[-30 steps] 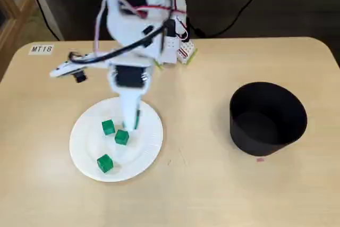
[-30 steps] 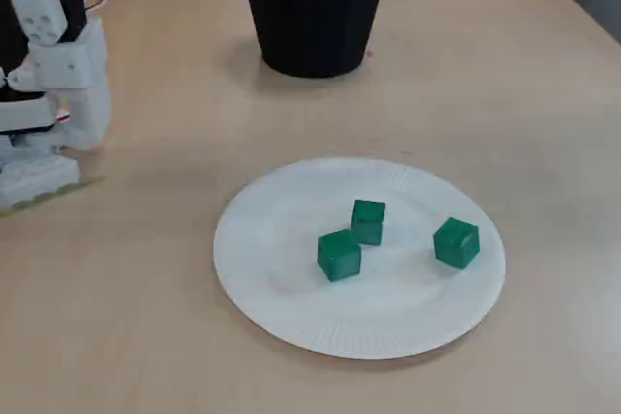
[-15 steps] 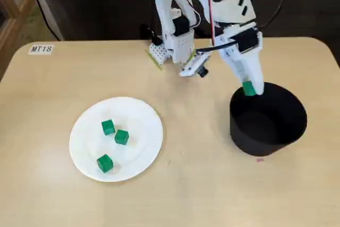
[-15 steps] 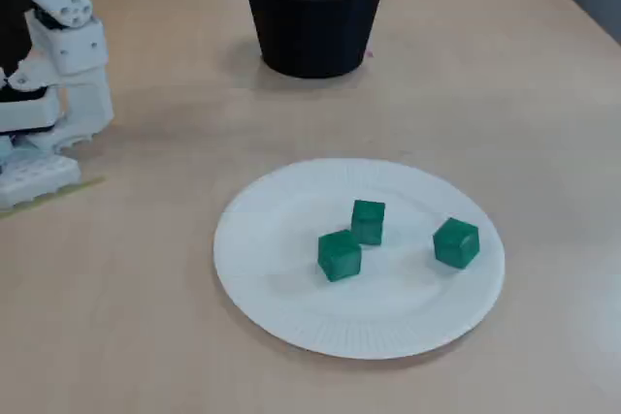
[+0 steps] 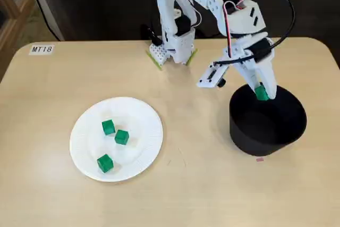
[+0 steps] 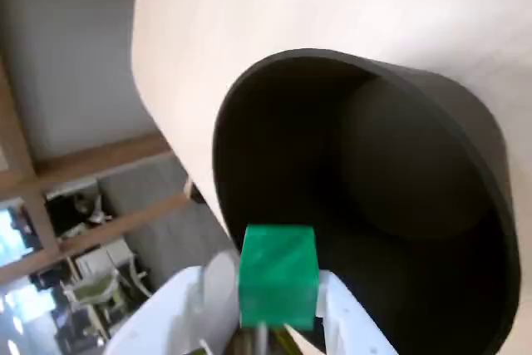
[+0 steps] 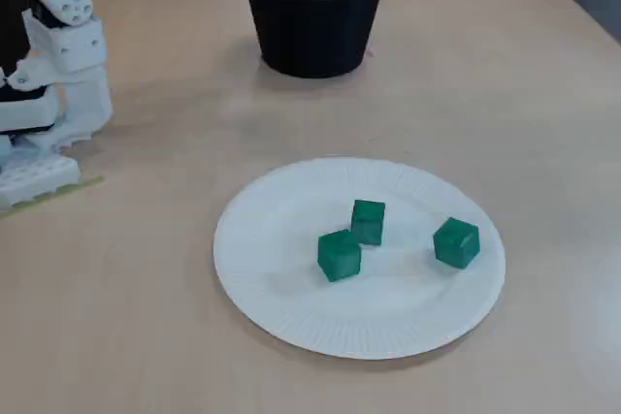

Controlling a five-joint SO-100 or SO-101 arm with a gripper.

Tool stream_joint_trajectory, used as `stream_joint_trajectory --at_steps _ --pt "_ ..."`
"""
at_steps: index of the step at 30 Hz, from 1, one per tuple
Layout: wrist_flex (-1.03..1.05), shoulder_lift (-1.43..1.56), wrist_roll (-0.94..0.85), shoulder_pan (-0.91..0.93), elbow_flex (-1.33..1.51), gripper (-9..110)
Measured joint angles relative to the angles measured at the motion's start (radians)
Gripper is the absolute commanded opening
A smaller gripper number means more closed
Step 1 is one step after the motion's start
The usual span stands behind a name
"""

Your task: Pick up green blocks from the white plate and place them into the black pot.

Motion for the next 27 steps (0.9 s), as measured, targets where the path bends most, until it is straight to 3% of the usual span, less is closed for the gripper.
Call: stream_joint_trajectory --at_steps 4,8,14,20,27 --pt "0.037 0.002 -0.011 0.008 0.000 26" --pt "0.054 0.002 -0.023 0.035 0.000 -2" --pt "0.181 -0.072 -0.043 0.172 -0.141 -2" --pt "0.387 -0.331 -0.017 0.471 -0.436 -2" --pt "0.417 -0.505 0.130 0.851 -0.555 -2"
